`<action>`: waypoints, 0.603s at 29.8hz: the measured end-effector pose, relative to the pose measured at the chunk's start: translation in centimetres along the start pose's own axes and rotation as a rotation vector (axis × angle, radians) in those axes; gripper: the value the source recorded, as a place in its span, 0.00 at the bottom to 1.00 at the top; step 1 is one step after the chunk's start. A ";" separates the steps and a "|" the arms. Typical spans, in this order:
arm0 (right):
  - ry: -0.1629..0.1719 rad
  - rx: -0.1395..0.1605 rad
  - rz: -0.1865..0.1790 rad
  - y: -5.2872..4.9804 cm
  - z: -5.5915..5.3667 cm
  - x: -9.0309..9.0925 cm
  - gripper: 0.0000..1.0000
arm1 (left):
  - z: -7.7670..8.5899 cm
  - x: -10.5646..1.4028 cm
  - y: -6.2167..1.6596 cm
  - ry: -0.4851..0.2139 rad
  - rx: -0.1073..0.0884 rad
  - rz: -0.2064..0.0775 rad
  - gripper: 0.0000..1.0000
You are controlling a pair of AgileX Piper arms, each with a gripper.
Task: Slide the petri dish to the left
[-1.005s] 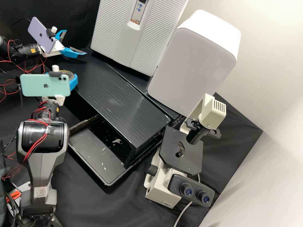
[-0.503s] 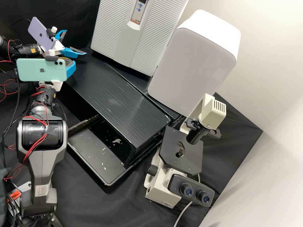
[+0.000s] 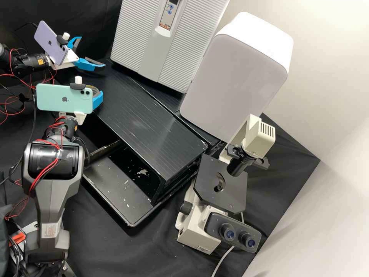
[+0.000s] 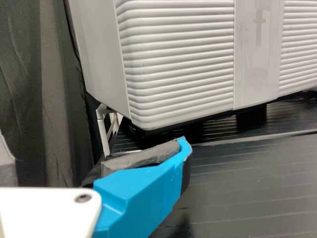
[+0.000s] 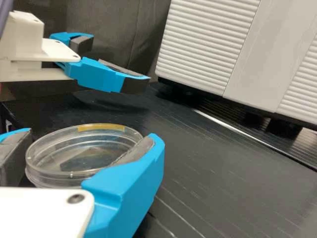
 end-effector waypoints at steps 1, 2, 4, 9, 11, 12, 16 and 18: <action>0.000 0.005 -0.001 0.1 0.2 0.0 0.00 | 0.0 0.0 0.00 0.000 0.000 0.000 1.00; 0.002 0.012 -0.002 0.1 0.2 0.0 0.00 | 0.0 0.0 0.00 0.000 0.000 0.000 1.00; 0.004 0.025 0.000 0.3 0.5 0.1 0.00 | 0.0 0.0 0.00 0.000 0.000 0.000 1.00; -0.006 0.065 0.017 1.3 1.3 1.2 0.00 | 0.0 0.0 0.00 0.000 0.000 0.000 1.00; -0.016 0.075 0.023 1.8 1.7 1.9 0.00 | 0.0 0.0 0.00 0.000 0.000 0.000 1.00; -0.024 0.083 0.023 2.0 2.0 2.1 0.00 | 0.0 0.0 0.00 0.000 0.000 0.000 1.00; -0.056 0.112 0.037 3.2 2.9 2.8 0.00 | 0.0 0.0 0.00 0.000 0.000 0.000 1.00; -0.074 0.128 0.043 3.7 3.4 3.0 0.00 | 0.0 0.0 0.00 0.000 0.000 0.000 1.00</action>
